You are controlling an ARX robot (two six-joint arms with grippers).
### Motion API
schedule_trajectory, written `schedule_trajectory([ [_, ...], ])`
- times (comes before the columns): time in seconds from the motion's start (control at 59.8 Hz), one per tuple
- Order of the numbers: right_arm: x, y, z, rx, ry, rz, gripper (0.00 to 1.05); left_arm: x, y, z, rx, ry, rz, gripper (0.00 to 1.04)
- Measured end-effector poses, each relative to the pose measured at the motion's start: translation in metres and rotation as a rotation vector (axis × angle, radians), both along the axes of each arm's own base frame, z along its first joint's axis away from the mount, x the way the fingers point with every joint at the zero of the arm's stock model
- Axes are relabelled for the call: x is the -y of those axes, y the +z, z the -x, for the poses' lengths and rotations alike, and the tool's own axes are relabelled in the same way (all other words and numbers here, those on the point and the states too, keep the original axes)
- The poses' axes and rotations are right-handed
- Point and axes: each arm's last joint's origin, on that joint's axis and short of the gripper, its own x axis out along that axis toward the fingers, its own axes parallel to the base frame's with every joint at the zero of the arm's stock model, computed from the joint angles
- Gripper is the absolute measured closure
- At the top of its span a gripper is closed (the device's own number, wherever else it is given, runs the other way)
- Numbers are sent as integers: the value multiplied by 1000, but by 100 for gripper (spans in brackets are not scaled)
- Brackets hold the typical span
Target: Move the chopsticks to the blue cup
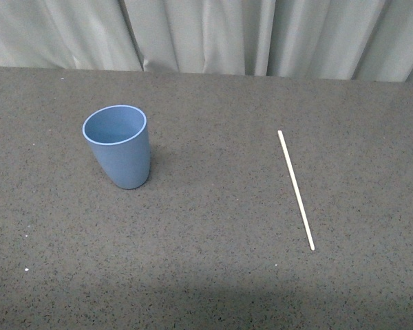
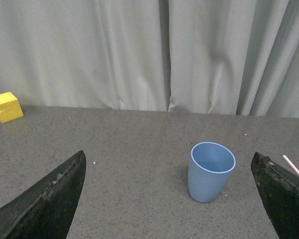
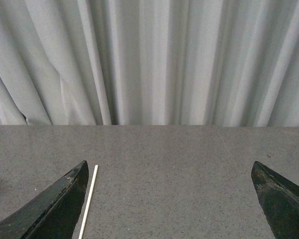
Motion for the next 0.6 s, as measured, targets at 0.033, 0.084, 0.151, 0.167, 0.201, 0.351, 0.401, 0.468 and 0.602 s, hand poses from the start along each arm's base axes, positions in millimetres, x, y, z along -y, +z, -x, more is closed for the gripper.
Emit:
schedule_trajectory([
  [0.033, 0, 0, 0, 0, 0, 0, 9, 0, 0, 0, 0, 0, 0, 7],
  [0.084, 0, 0, 0, 0, 0, 0, 9, 0, 0, 0, 0, 0, 0, 7],
  [0.151, 0, 0, 0, 0, 0, 0, 9, 0, 0, 0, 0, 0, 0, 7],
  [0.167, 0, 0, 0, 0, 0, 0, 9, 0, 0, 0, 0, 0, 0, 7],
  [0.201, 0, 0, 0, 0, 0, 0, 9, 0, 0, 0, 0, 0, 0, 7],
  [0.351, 0, 0, 0, 0, 0, 0, 9, 0, 0, 0, 0, 0, 0, 7],
  [0.401, 0, 0, 0, 0, 0, 0, 9, 0, 0, 0, 0, 0, 0, 7],
  [0.468, 0, 0, 0, 0, 0, 0, 9, 0, 0, 0, 0, 0, 0, 7],
  [0.602, 0, 0, 0, 0, 0, 0, 9, 0, 0, 0, 0, 0, 0, 7],
])
